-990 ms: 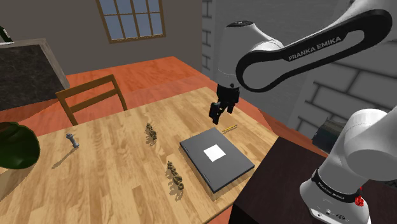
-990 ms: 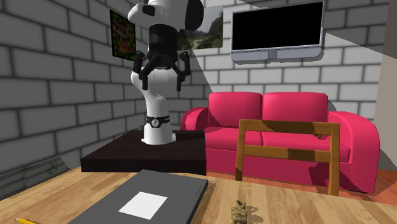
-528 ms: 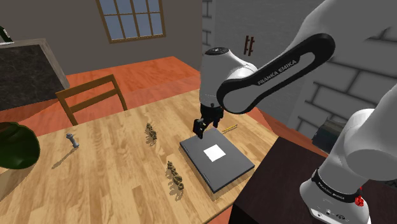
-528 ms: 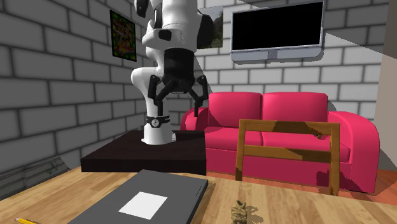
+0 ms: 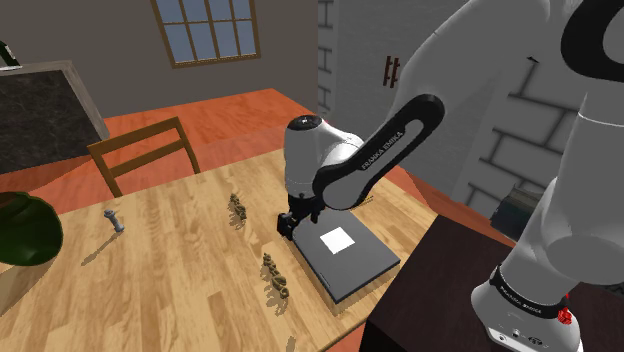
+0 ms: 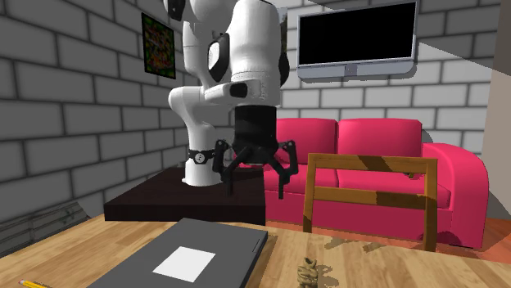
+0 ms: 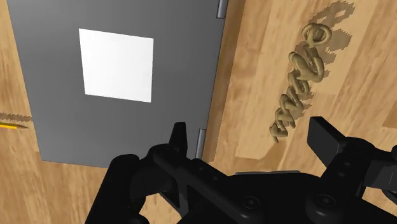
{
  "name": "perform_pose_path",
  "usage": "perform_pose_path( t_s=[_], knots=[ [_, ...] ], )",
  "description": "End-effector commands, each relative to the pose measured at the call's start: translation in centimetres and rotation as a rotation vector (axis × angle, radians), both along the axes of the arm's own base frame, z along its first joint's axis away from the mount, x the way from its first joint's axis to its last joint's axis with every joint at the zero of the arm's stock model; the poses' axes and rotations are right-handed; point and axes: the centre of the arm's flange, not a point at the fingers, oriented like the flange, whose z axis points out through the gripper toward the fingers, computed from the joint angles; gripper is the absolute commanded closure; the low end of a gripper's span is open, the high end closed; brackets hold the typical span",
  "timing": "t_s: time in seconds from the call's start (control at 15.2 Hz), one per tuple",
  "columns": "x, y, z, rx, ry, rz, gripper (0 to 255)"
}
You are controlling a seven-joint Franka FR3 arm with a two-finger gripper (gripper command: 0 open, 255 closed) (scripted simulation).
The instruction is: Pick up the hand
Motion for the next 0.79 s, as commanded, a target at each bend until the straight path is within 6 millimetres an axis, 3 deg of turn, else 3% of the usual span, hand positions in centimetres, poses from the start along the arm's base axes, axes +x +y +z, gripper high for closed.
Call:
perform_pose_path(
  t_s=[0.0,0.59,0.73],
  knots=[
    [0.8,1.6,-2.1,0.005,0.002,-0.008,0],
    [5.9,7.6,-10.9,0.026,0.010,-0.041,0],
    [6.1,7.7,-11.7,0.026,0.011,-0.042,0]
  ],
)
